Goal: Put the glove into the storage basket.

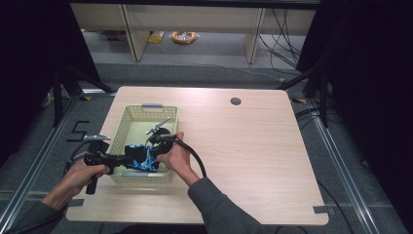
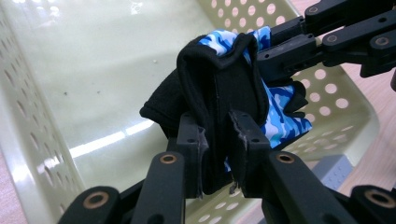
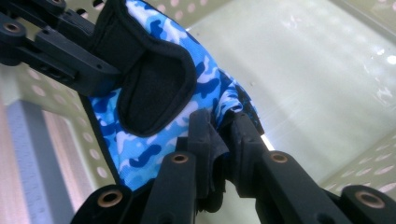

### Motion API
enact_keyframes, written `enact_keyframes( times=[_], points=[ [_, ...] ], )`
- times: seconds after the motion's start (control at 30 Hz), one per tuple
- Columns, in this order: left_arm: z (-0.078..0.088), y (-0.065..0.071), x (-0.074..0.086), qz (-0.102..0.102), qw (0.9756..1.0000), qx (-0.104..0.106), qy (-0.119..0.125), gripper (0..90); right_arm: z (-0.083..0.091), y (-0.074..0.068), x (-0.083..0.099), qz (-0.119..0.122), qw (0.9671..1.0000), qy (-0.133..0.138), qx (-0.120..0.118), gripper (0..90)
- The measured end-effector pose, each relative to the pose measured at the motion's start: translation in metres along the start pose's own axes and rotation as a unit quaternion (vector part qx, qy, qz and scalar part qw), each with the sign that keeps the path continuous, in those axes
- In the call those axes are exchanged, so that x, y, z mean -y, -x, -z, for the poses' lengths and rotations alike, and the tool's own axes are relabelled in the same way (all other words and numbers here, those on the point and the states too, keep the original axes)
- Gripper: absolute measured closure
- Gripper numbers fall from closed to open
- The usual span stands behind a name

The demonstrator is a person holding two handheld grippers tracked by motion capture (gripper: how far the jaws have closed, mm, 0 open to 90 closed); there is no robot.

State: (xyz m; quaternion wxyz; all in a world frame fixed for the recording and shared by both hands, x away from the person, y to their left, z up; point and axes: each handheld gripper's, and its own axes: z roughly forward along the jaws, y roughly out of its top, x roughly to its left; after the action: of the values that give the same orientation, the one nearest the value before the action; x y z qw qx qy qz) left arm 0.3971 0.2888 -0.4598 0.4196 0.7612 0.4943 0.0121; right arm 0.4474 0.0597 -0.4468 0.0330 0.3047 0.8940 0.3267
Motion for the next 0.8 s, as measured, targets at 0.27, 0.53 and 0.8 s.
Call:
enact_keyframes(
  times=[0.27,0.53,0.8],
  points=[
    [-0.006,-0.001,0.0,-0.003,0.9999,-0.006,-0.013,63.8,-0.007,0.003,0.001,-0.004,0.9998,-0.02,0.008,79.2],
    [-0.007,0.002,-0.005,0.004,0.999,-0.036,-0.026,43.3,-0.012,0.002,0.002,0.021,0.9983,-0.038,0.04,77.5],
    [-0.002,0.004,-0.012,0.018,0.9987,-0.047,-0.004,37.1,-0.008,0.004,0.002,0.016,0.9982,-0.029,0.05,63.9]
  ],
)
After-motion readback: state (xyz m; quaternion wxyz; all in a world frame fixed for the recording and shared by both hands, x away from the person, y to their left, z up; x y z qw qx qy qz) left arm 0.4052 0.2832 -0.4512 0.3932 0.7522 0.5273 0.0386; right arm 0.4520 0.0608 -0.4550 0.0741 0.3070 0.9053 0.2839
